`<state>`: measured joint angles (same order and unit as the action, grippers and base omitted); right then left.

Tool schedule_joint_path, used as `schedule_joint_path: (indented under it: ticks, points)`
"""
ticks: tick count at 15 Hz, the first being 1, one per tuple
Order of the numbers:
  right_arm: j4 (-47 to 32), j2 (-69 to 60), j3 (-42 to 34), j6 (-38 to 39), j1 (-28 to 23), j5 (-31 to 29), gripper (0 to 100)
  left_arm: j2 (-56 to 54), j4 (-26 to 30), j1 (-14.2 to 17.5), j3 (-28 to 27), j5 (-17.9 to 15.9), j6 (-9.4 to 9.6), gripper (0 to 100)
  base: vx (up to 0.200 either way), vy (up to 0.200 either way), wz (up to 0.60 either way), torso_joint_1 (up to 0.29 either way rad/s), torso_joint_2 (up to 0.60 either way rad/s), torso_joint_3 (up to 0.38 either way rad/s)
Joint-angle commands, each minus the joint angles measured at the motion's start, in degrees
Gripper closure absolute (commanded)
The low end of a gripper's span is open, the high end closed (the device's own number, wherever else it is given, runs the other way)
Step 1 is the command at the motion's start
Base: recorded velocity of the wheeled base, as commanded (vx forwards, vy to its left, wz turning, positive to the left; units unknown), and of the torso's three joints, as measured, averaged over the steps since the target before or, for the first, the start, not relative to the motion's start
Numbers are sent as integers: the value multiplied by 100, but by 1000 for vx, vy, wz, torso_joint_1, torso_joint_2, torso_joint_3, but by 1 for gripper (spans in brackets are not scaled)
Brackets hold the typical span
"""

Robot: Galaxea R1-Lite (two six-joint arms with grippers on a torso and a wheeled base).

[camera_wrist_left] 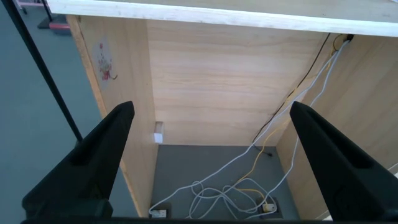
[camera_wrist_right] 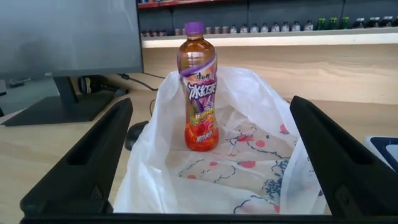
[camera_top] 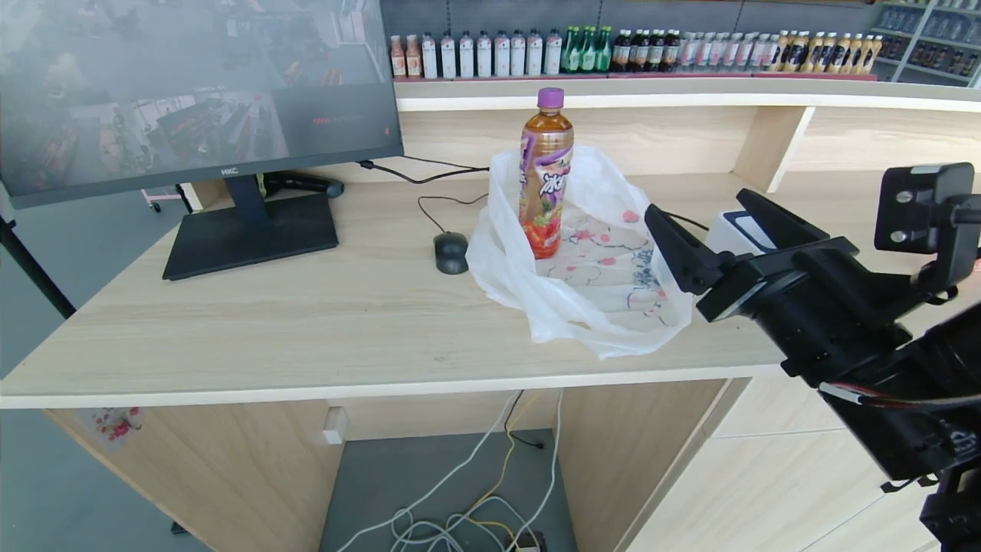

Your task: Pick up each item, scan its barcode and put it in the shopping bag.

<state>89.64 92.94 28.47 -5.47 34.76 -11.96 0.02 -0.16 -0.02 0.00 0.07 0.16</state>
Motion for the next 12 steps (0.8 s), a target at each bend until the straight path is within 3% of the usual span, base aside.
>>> schedule_joint_path:
  ticks: [1,7,12]
  points:
    - [10,-13,-52,-6,-4,1,0,-2,-2,2,0,1,2,0,0,-200,0,-17,-7,2]
    - [27,-57,-16,2,102,-52,0,-2,-2,2,0,1,-16,0,0,-200,0,6,4,3]
    - [36,-373,-658,-50,102,-70,0,-2,-2,11,0,1,-16,0,0,-200,0,3,4,0]
